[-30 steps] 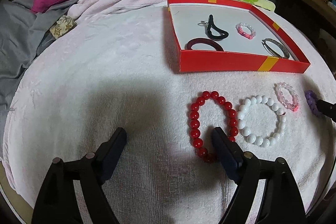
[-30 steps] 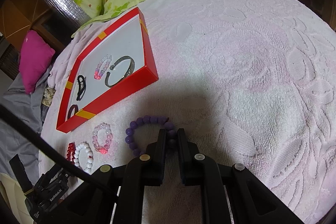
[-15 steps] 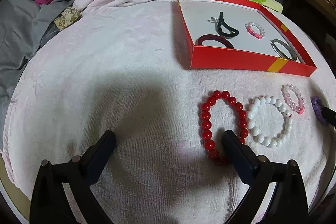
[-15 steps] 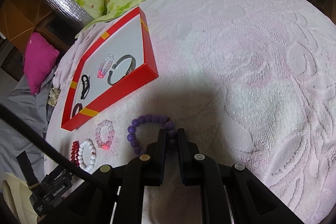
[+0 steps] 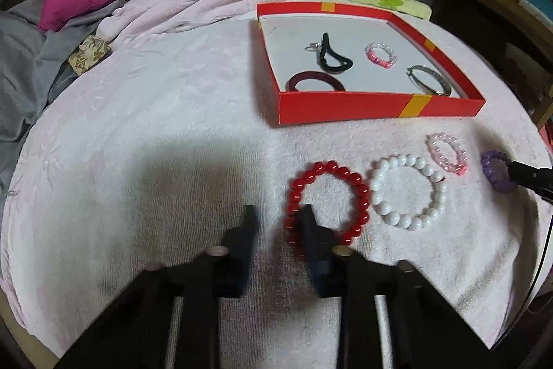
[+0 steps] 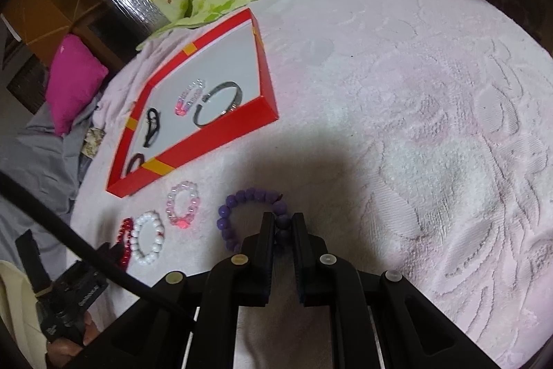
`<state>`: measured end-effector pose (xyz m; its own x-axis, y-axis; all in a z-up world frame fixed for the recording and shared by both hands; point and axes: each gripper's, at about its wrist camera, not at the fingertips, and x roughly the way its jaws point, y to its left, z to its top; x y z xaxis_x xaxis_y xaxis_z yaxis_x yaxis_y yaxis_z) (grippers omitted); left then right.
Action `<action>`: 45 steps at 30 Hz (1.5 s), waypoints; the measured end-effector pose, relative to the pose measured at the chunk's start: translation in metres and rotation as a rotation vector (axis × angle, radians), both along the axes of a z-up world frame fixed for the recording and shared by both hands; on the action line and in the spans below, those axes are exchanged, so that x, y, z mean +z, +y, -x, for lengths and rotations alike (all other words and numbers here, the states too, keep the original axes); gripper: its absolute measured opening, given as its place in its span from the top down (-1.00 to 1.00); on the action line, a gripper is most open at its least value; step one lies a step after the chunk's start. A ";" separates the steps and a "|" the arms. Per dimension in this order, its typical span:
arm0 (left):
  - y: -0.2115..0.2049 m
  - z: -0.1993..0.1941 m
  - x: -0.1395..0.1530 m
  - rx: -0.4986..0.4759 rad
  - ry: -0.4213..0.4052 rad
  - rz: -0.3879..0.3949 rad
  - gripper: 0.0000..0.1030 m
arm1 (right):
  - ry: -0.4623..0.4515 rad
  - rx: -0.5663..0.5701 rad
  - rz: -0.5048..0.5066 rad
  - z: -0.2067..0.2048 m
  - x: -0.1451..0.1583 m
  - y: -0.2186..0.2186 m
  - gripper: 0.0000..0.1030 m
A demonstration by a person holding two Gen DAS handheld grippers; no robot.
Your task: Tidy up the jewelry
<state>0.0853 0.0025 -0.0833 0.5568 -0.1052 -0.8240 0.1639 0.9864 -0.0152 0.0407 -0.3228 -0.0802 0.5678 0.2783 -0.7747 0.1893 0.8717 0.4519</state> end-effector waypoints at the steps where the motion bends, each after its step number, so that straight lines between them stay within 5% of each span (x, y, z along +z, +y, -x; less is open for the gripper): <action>1: 0.001 0.001 0.001 -0.004 -0.001 0.013 0.76 | -0.004 -0.003 -0.032 0.001 0.000 -0.003 0.79; 8: 0.000 0.011 0.019 -0.067 -0.045 0.071 0.87 | -0.039 -0.001 -0.155 0.002 0.006 -0.005 0.79; 18: 0.007 0.014 0.026 -0.095 -0.052 0.105 0.87 | -0.064 0.033 -0.165 -0.003 0.013 0.021 0.79; 24: 0.002 0.016 0.016 -0.127 -0.006 0.074 -0.11 | -0.016 0.017 -0.144 -0.003 0.001 0.015 0.79; 37: -0.013 0.006 -0.004 -0.169 0.024 0.004 -0.23 | 0.045 0.008 -0.134 -0.003 -0.015 0.011 0.79; 39: -0.013 0.008 -0.003 -0.171 0.009 0.013 -0.15 | 0.047 0.010 -0.130 -0.003 -0.015 0.012 0.79; 43: -0.012 0.007 -0.002 -0.187 0.006 0.042 0.72 | 0.046 0.013 -0.118 -0.002 -0.015 0.013 0.79; 45: -0.012 0.006 -0.002 -0.184 0.008 0.060 0.81 | 0.047 0.011 -0.116 -0.003 -0.015 0.015 0.79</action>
<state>0.0794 -0.0100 -0.0852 0.5169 -0.2534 -0.8177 0.3406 0.9372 -0.0751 0.0432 -0.3081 -0.0950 0.5283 0.3739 -0.7623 0.2030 0.8162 0.5410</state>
